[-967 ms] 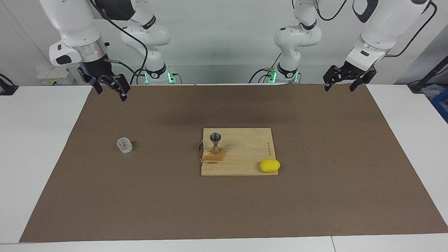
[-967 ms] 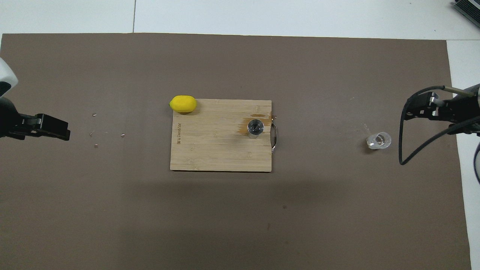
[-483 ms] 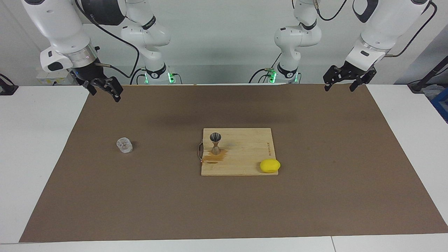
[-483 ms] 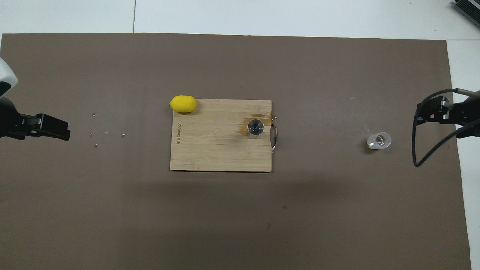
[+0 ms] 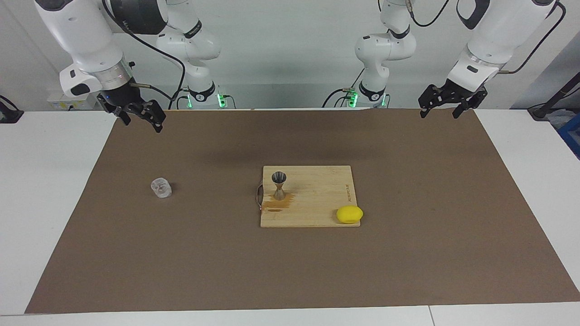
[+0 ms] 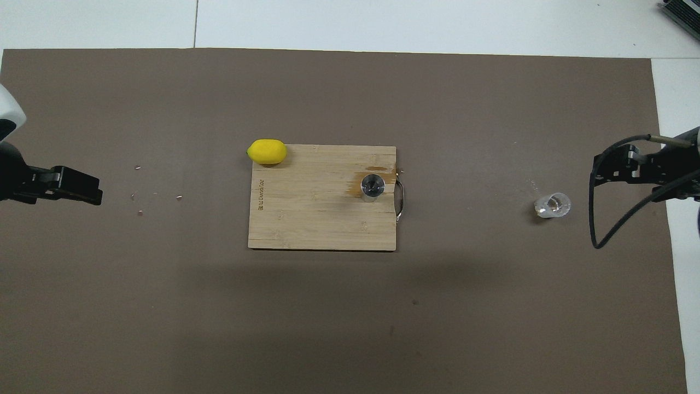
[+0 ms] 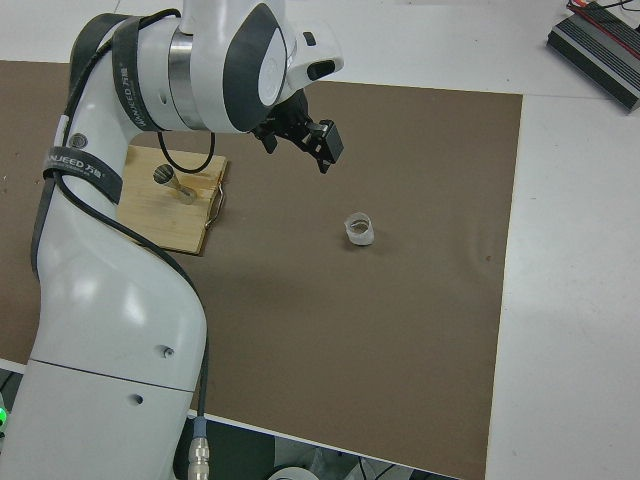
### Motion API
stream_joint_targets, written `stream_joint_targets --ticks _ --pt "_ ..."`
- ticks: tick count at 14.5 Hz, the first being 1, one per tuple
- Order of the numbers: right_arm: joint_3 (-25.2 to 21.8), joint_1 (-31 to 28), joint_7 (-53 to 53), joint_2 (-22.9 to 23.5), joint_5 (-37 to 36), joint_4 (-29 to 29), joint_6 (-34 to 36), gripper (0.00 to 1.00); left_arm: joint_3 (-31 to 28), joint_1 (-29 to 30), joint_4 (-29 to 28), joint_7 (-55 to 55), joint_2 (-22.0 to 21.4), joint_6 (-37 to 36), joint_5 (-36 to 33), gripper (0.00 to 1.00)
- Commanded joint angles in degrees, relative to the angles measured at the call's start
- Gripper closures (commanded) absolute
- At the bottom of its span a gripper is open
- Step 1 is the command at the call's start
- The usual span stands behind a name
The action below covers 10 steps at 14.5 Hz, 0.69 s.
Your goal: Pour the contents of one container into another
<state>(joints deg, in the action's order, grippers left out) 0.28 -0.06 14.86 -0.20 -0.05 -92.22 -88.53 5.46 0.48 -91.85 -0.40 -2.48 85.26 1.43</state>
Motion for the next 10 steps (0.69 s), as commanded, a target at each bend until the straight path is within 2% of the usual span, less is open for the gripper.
stream_joint_targets --ticks 1,10 --pt "0.07 -0.47 -2.99 -1.29 1.55 -1.91 -0.76 0.0 0.17 0.49 -1.67 0.49 -1.56 0.43 -0.29 0.0" --pt "0.42 -0.3 -3.08 -1.38 0.58 -2.26 -1.47 0.0 0.17 0.49 -1.67 0.49 -1.56 0.43 -0.29 0.0"
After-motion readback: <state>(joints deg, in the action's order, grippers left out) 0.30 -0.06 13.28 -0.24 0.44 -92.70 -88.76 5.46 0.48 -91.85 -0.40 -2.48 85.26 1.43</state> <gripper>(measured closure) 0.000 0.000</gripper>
